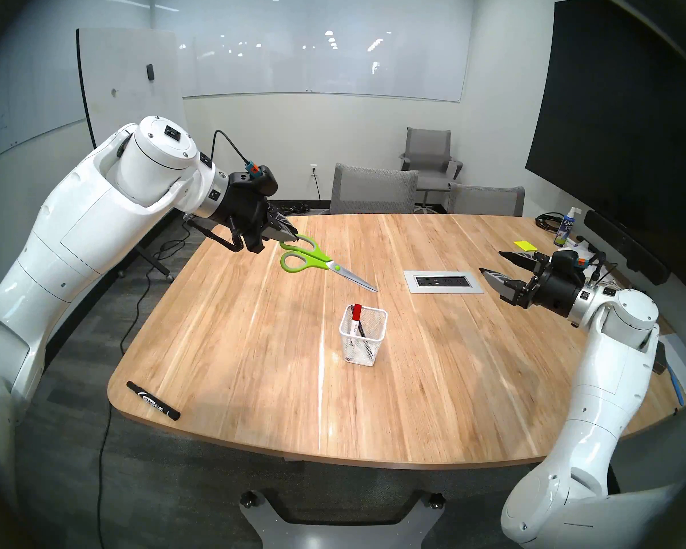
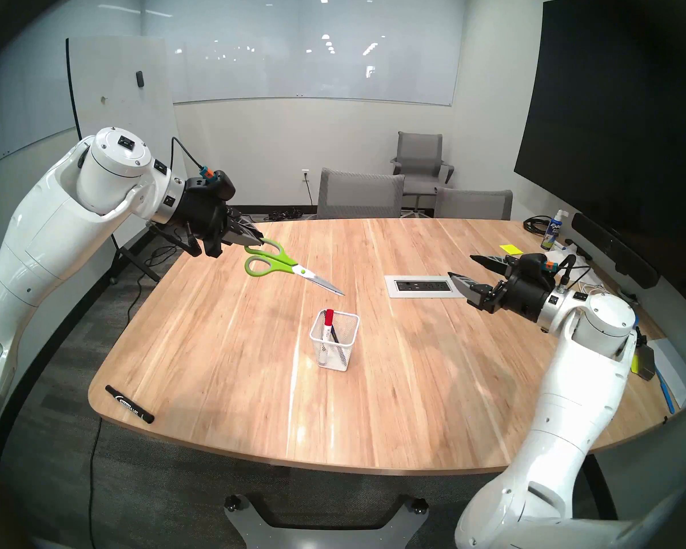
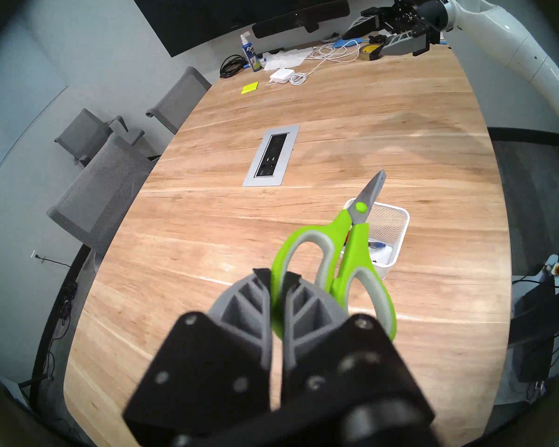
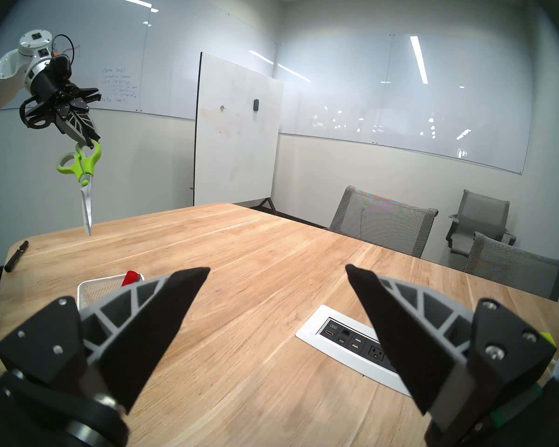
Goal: Place the pen, the marker, and the scissors into the pen holder
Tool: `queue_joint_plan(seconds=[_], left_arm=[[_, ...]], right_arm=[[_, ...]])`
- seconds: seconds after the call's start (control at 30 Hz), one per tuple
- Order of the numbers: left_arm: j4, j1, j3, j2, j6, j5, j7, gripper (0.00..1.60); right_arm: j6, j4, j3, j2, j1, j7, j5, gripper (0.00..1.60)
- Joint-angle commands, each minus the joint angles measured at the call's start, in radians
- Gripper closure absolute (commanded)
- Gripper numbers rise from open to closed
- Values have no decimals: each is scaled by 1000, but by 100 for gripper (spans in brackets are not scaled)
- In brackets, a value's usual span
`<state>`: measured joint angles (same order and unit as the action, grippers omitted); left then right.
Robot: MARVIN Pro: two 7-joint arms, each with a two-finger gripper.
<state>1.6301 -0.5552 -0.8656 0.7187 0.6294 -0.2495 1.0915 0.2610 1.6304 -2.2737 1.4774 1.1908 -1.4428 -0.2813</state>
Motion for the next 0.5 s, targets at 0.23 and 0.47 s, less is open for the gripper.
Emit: queue_joint_plan(seconds=[0.23,0.47], left_arm=[[-62,31,50,89,-50,51,-35,160],[-96,28,72,108,-72,66,-44,160]], right_arm=[[1,15,1,2,-14,-2,9,0],[1,15,1,2,-14,-2,9,0]])
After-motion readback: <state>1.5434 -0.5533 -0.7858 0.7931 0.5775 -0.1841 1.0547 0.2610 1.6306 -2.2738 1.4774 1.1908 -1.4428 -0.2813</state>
